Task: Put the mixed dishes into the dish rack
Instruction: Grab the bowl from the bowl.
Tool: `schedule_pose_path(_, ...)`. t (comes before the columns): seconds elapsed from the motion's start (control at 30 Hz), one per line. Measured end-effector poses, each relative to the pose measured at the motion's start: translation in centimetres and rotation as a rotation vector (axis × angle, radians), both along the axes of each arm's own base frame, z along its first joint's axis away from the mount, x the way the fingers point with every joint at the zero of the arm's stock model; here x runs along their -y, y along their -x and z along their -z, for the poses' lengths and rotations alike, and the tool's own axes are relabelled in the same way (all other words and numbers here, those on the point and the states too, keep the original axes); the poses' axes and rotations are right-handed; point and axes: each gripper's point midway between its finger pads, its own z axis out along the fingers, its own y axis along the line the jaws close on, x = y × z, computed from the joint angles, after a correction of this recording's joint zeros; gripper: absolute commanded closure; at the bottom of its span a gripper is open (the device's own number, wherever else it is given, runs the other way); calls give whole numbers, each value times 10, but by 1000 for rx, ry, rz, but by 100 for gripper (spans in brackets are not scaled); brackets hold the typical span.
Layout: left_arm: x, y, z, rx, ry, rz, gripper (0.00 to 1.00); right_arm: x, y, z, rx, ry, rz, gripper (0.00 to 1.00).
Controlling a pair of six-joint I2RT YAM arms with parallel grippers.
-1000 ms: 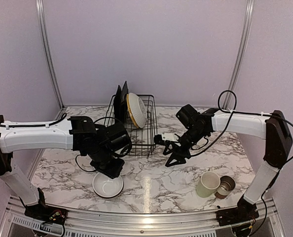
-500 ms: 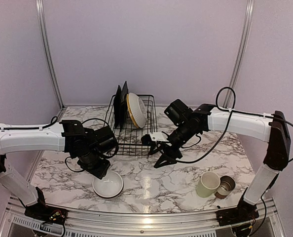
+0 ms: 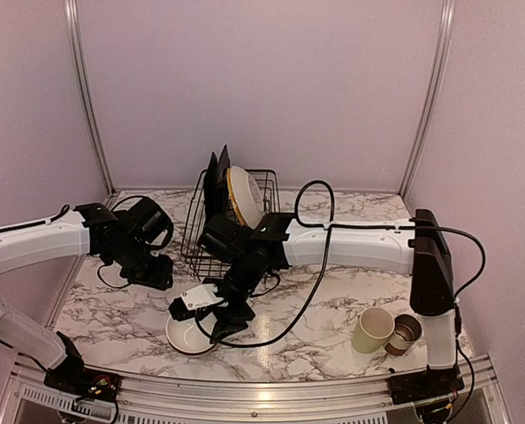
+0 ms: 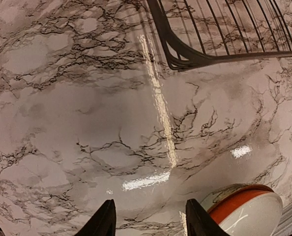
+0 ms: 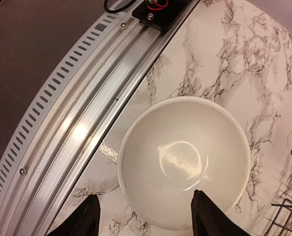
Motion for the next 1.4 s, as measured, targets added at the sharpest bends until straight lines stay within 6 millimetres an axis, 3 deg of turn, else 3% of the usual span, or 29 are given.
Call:
schedule_pose_path(0.2, -38, -36, -15, 64, 29, -123, 49, -9, 24, 27, -5, 96, -69, 38)
schedule_pose_path(0.33, -37, -39, -23, 88, 45, -99, 49, -8, 28, 41, -23, 161, -85, 41)
schedule_pose_path(0.6, -30, -39, -26, 98, 67, -45, 49, 1, 30, 72, -68, 295, -76, 66)
schedule_pose_path(0.83, -29, -39, -33, 123, 74, -11, 49, 6, 33, 61, -90, 324, -65, 73)
schedule_pose_path(1.1, -27, -38, -32, 120, 80, 9, 49, 4, 36, 51, -112, 312, -67, 99)
schedule_pose_path(1.27, -25, -37, -32, 120, 82, 30, 49, -1, 35, 25, -97, 250, -70, 100)
schedule_pose_path(1.4, -23, -37, -33, 127, 83, 57, 49, 0, 32, 21, -75, 247, -59, 100)
